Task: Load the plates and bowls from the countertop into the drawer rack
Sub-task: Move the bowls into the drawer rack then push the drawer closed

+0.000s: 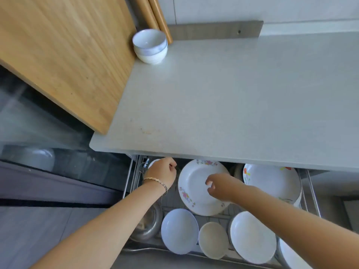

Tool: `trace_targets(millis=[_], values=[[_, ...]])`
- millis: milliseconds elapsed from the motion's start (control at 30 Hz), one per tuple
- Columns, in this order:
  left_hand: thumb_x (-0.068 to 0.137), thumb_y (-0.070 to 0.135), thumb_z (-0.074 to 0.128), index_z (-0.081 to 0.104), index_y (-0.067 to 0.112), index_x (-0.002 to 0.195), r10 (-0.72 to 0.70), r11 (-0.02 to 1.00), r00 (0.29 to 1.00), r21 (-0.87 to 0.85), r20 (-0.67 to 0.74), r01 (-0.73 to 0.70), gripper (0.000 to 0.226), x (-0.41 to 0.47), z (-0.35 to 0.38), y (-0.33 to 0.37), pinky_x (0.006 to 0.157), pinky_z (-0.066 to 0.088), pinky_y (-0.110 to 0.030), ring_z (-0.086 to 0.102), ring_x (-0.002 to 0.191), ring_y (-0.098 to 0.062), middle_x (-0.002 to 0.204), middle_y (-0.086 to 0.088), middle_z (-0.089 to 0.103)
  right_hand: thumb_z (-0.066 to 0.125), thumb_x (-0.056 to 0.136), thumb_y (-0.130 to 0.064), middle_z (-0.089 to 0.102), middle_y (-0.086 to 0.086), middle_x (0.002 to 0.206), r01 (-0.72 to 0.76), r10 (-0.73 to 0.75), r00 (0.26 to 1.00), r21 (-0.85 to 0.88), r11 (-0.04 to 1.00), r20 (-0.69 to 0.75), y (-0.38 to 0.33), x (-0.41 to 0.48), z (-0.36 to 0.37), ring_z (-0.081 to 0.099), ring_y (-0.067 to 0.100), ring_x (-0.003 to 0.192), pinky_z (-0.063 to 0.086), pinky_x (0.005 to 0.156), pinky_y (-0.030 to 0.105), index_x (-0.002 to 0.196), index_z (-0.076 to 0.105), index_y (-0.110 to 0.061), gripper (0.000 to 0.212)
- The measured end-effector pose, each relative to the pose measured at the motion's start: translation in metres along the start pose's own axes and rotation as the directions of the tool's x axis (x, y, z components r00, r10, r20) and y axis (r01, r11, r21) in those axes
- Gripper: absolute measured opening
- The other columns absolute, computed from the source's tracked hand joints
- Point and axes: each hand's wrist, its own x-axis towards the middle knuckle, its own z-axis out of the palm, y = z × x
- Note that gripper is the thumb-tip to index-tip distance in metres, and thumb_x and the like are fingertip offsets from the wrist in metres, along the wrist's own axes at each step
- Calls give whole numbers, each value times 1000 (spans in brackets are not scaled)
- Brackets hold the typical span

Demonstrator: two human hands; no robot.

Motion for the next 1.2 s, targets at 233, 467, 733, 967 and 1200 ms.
trace_targets(millis=[233,467,733,967,1200], values=[[87,7,43,59,18,103,-177,880,970,-469,-169,79,26,93,-121,21,85,55,-36,67,96,-31,109,-8,65,46,92,-23,64,6,120,118,-68,953,155,981,-297,-94,39,-142,59,18,97,45,87,27,121,59,-14,33],[85,5,36,54,15,119,-229,790,953,-610,-198,64,41,212,-168,17,74,44,-28,68,96,-30,96,-3,58,48,92,-22,55,9,79,171,156,918,719,674,-364,-170,153,-235,54,19,56,46,57,24,118,54,6,39],[88,4,36,47,16,125,-225,759,965,-646,-138,85,40,282,-170,-14,72,36,-22,55,89,-22,115,-9,64,53,88,-46,43,6,111,151,370,876,906,396,-308,-216,274,-290,62,25,78,52,61,28,133,39,-9,60],[88,2,36,50,16,123,-190,758,971,-651,-148,49,40,288,-150,-31,76,42,-26,60,90,-24,107,-5,61,47,92,-12,40,13,126,286,301,911,958,27,-281,-233,312,-296,53,38,117,55,80,41,135,36,-8,45],[90,8,43,45,13,128,-252,556,956,-831,-148,18,38,287,-165,-15,90,53,-47,65,93,-32,88,4,56,42,85,-5,51,9,81,247,344,891,953,178,-295,-201,283,-268,62,33,57,56,86,44,110,43,-3,26]])
